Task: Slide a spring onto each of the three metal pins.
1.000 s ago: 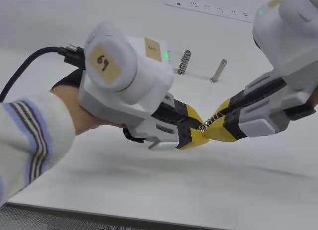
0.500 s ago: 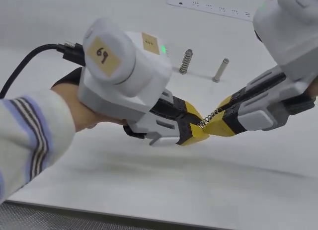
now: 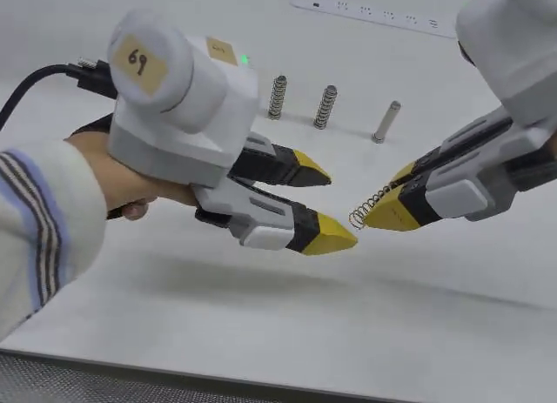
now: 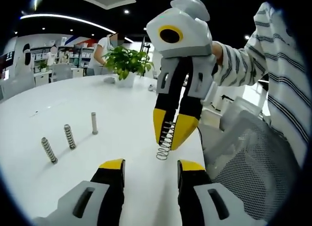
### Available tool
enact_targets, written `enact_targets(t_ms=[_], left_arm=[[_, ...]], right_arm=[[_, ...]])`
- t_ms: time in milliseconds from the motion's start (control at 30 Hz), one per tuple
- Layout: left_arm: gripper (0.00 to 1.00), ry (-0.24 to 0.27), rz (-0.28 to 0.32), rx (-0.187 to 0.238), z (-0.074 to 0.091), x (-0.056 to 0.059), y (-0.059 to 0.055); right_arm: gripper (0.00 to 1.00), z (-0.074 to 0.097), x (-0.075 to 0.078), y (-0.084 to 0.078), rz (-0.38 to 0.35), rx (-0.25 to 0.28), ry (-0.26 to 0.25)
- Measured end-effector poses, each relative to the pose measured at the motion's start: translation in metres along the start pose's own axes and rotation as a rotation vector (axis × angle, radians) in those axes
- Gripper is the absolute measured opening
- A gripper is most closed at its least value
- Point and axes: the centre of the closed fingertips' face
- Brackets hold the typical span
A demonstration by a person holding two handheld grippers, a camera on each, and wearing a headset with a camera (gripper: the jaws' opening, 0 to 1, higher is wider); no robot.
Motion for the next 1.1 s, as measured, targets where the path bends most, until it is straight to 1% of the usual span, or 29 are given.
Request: enact_targets(t_ms=[33,67,100,133,167,333,400,500,633,667,700,800,900,967,1100], left_arm=[[0.46,0.014,0.001,-0.005,0.001,-0.004,-0.002],[0.49,0.018,0.003,-0.004,0.001,-0.005,-0.002],[0.51,0.04,0.013,-0.001,0.001,-0.01,-0.002],[0.52,0.074,0.007,0.002,0.002,-0.015,-0.001],[0.53,0.088,0.001,0.006,0.003,-0.017,0.0],[0.68,0.104,0.019,0.019,0.004,-0.022,0.003],[0.75,0.103,0.023,0.014,0.004,-0.022,0.001],[0.87,0.118,0.017,0.007,0.003,-0.024,-0.001],[0.98,0.146,0.02,0.014,0.002,-0.029,0.001],[0.98,0.157,0.019,0.013,0.002,-0.031,0.001],[0.98,0.202,0.023,0.009,0.002,-0.038,0.0],[0.98,0.199,0.012,0.007,0.003,-0.039,-0.001],[0.98,0.193,0.023,0.009,0.004,-0.037,0.0],[0.98,0.199,0.029,0.015,0.004,-0.037,0.002],[0.98,0.201,0.044,0.001,0.005,-0.037,-0.001]], right_arm=[[0.08,0.0,0.001,-0.001,0.0,-0.004,-0.004],[0.08,0.0,0.001,-0.001,0.0,-0.005,-0.005],[0.08,0.001,0.002,-0.002,-0.003,-0.006,-0.008],[0.08,0.002,0.002,-0.003,-0.01,-0.003,-0.011],[0.08,0.002,0.003,-0.003,-0.021,0.0,-0.015],[0.08,0.002,0.001,-0.006,-0.064,0.006,0.008],[0.08,0.002,0.0,-0.004,-0.069,0.016,0.008],[0.08,0.003,0.0,-0.004,-0.067,0.016,0.007],[0.08,0.005,0.001,-0.004,-0.08,0.019,0.007],[0.08,0.006,0.002,-0.004,-0.081,0.016,0.006],[0.08,0.007,0.004,-0.004,-0.083,0.012,0.005],[0.08,0.009,0.006,-0.004,-0.086,0.004,0.002],[0.08,0.012,0.011,-0.002,-0.078,0.001,-0.005],[0.08,0.012,0.013,0.0,-0.069,0.007,-0.011],[0.08,0.014,0.022,0.002,-0.054,-0.008,-0.03]])
Point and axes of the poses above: the centre of the closed fingertips' face, and the gripper's own axes: z roughly backward along the fingers, x roughly to its right, y roughly out of its top, and after that the axes turned 9 degrees about y, right-handed
